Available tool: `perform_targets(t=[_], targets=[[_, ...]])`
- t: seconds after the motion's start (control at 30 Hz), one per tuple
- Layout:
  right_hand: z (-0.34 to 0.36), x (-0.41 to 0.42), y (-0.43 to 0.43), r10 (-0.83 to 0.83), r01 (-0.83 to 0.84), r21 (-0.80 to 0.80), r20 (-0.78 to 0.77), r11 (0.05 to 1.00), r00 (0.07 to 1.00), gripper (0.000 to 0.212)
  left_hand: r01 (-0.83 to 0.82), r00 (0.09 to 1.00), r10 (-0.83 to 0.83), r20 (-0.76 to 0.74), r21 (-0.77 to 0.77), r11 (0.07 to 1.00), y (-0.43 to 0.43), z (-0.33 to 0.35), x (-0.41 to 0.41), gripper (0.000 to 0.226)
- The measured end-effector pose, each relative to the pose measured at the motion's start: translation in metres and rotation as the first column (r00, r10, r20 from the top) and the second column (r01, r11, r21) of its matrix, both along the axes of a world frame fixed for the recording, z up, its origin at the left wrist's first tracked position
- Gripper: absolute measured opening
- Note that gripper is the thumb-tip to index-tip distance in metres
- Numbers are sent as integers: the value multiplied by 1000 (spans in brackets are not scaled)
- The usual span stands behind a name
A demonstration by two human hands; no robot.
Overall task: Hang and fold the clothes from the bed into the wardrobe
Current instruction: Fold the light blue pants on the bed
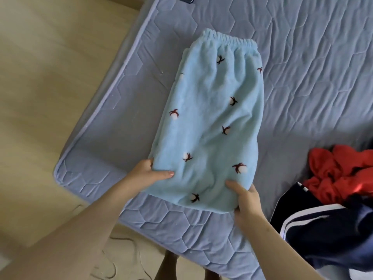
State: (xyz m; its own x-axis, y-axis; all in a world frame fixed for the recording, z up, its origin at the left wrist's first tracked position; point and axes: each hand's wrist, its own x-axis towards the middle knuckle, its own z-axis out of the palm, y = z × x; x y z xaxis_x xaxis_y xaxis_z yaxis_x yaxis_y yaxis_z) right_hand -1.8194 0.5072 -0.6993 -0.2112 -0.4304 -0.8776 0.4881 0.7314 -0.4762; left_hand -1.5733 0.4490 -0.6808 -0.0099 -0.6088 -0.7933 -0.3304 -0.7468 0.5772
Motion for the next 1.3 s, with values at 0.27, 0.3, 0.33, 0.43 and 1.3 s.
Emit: perform_targets(t=[0.27, 0.3, 0.33, 0.43, 1.3], targets=[[23, 1, -5, 182, -197, 65, 182, 978, 966, 60, -22, 985, 19, -174, -13, 1000, -4, 23, 1, 44], [25, -2, -4, 198, -217, 92, 186, 972, 962, 60, -63, 980, 61, -187, -3, 998, -1, 25, 5, 44], [26, -3, -4, 211, -233, 108, 184, 966, 960, 59, -126, 976, 125, -180, 4, 992, 4, 27, 9, 42], [26, -3, 5, 248, -263, 123, 120, 957, 961, 54, -294, 951, 296, -85, 34, 955, 21, 23, 21, 39], [-5, 49, 56, 624, -843, 529, -626, -100, -467, 104, 983, 80, -588, 805, 34, 180, 87, -24, -1, 94]])
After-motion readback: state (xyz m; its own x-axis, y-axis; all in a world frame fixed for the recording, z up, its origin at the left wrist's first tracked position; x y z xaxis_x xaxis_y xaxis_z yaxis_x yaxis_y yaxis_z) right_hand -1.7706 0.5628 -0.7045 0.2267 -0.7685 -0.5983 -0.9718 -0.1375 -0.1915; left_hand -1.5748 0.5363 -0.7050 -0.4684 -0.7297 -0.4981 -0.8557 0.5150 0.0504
